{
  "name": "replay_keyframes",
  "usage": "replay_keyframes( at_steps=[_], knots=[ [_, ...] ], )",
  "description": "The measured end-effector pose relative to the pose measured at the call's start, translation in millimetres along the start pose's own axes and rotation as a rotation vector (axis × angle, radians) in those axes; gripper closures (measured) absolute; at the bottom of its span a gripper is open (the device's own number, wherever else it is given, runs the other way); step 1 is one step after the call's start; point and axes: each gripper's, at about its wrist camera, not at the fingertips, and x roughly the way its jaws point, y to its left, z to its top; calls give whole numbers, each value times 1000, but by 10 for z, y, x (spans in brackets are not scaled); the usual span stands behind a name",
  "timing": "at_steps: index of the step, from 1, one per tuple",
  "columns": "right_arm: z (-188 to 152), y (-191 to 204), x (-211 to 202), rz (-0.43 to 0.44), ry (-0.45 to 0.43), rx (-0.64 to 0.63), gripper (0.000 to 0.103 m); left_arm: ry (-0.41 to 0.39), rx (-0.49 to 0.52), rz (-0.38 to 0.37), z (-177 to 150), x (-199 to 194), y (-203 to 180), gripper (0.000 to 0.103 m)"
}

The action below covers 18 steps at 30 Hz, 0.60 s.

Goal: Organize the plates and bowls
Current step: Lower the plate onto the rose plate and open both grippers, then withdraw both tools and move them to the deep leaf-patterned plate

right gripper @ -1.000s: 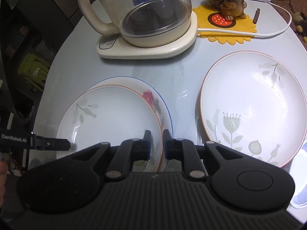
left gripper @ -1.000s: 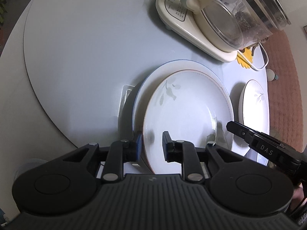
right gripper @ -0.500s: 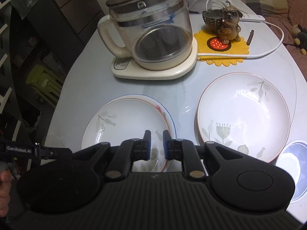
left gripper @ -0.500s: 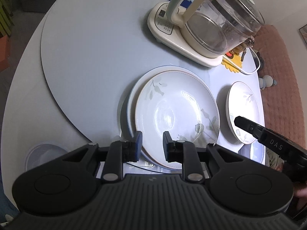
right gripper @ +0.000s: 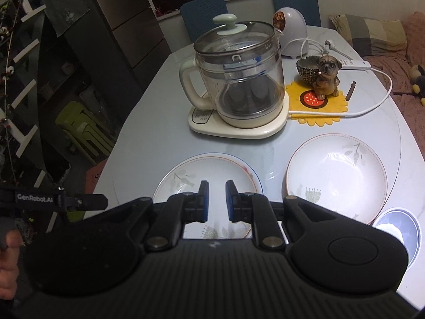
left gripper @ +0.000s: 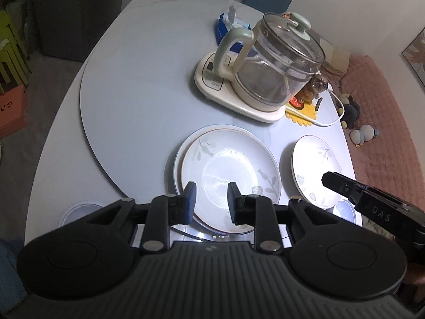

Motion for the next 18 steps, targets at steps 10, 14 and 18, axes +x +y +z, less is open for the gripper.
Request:
replay_keyframes(
  at_steps=[10,14,18],
  knots=[
    [-28,148,-397,-14,-107,-57,81,-76,39,23,-223,-385,-69,33],
    [-68,213,-584,-39,-164,-63,22,-112,67,31,-298,-578,-93,23],
    [-143,306,-736,-42,-198,-63,19,-153,106,28,-390,-796,-84,20]
  ],
)
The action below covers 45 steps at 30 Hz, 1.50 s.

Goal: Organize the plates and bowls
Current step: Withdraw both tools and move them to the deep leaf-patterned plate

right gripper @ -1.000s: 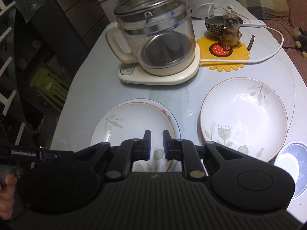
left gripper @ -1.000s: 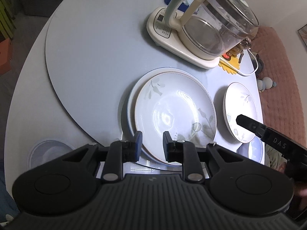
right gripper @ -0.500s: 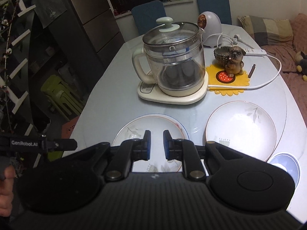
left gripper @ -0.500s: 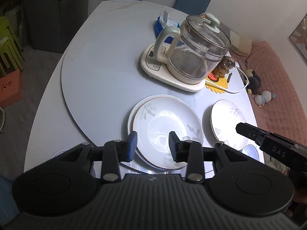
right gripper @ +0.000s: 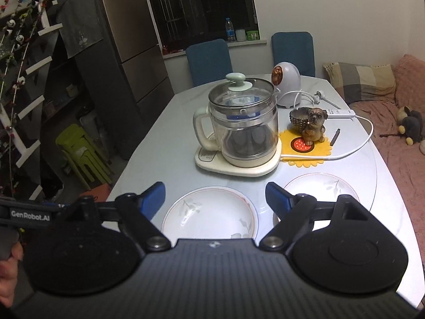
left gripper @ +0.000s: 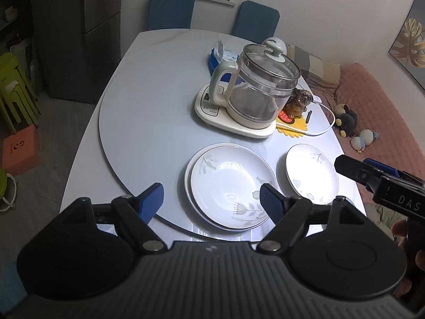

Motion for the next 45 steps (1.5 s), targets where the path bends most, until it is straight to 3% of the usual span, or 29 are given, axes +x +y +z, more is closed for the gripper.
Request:
replay_keyframes(
  at_steps=[11,20,27,45],
  knots=[
    [-278,327,-419,-42,-18,85,19,-55,35,-42,-316,-599,179,20],
    [-530,442,-719,-91,-23,156,19,-85,70,-96,-515,-846,178,20],
    [-685,472,-858,-123,-5,160,19,-93,83,-126,-652,-922,189,20],
    [-989,367,-1235,-242,-7,219,19,11,135,-231,-965,-725,-73,20]
  ],
)
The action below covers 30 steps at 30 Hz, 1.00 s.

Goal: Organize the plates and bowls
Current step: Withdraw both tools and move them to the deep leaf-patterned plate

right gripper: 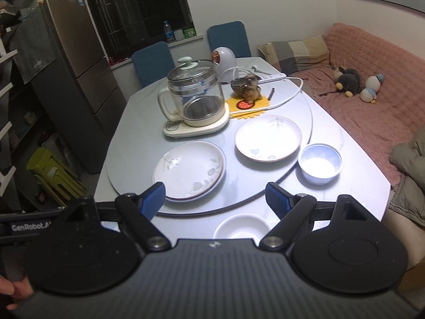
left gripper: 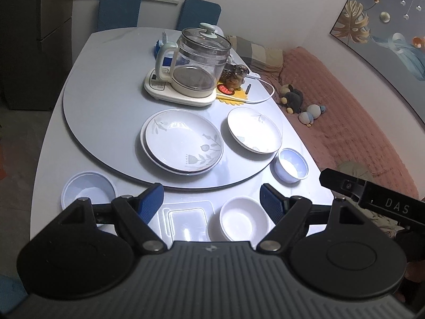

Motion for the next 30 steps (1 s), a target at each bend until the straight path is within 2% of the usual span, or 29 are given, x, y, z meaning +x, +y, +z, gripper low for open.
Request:
replay_keyframes(
  at_steps=[7,15,22,30],
  knots=[
    [-6,-238,54,-35,3,41,19,29,21,-11,65,236,-171,20],
    [230,-601,266,-50,15,49,19,44,19,-10,345,707,-409,20],
    [479,-980,613,-57,65,64,20,98,-23,4,562,1242,-594,20],
    [724,-1365,1087,-27,136,56,20,149,-60,35,769,1834,-773,20]
  ],
)
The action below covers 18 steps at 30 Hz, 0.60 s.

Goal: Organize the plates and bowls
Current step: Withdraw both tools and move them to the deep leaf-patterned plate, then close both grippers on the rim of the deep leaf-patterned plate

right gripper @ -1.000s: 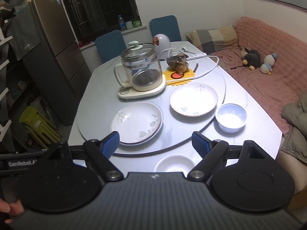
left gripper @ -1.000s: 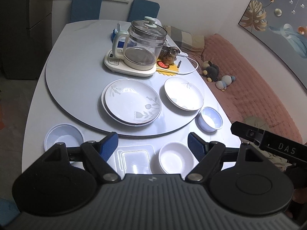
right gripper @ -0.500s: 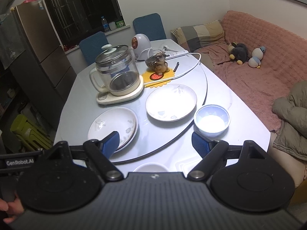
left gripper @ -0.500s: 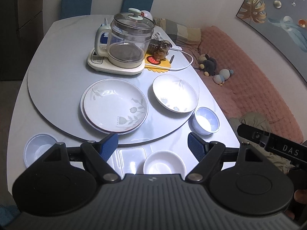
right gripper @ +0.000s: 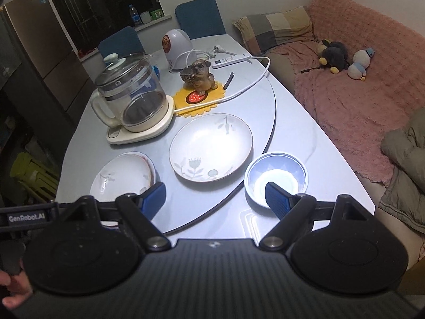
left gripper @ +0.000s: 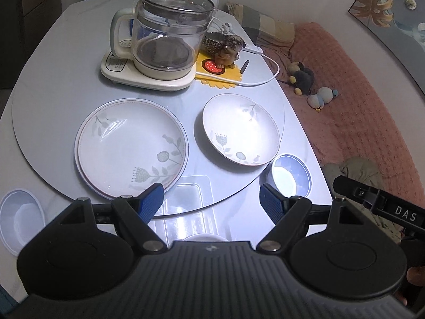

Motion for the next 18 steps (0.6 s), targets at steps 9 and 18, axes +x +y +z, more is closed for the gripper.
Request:
replay_keyframes(
  at_steps=[9,18],
  knots=[
    [382,-362,579,33,83,-49,20,53,-14,47,280,576,-317,21],
    [701,-627,1244,122,170,-117,26,111,-107,140,513,1036,-371,21]
  ],
)
